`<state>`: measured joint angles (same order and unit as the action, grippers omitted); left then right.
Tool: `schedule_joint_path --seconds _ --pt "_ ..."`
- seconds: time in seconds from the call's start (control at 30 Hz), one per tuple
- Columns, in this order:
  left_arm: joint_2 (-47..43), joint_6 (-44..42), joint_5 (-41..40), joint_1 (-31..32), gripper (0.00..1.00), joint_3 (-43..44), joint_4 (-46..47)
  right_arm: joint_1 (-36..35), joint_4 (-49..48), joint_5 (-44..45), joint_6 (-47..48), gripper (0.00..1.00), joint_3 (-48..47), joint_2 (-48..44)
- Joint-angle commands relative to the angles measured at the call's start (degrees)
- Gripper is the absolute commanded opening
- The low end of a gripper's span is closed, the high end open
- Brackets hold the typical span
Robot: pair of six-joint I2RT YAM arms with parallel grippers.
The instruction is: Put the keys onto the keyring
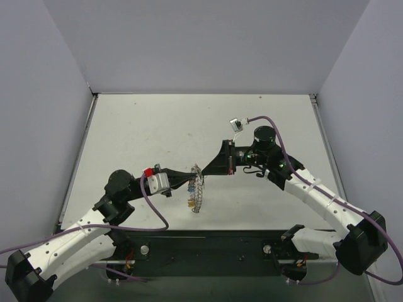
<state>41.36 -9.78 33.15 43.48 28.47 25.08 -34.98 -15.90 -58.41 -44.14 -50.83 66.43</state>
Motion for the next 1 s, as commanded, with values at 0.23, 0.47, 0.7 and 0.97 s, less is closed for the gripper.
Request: schedule_joint_path --seconds 0.23,0.47,0.7,0.97 --pt "-1.3 -1.6 -1.9 1.0 0.00 0.5 2.5 -0.6 -6.3 -2.4 -3.5 0.00 -1.9 -0.1" --pt "-1.5 -2.5 -4.5 1.8 0.00 0.0 2.3 -0.7 -10.5 -3.3 -6.7 0.00 -1.1 0.3" --pt "-2.6 -3.8 -9.0 2.6 0.00 -0.8 2.5 -0.7 -10.4 -3.4 -7.0 0.00 -0.8 0.1" --pt "-3.4 -5.7 -12.1 3.4 0.00 -1.0 0.1 -0.7 -11.5 -3.7 -8.2 0.00 -0.9 0.1"
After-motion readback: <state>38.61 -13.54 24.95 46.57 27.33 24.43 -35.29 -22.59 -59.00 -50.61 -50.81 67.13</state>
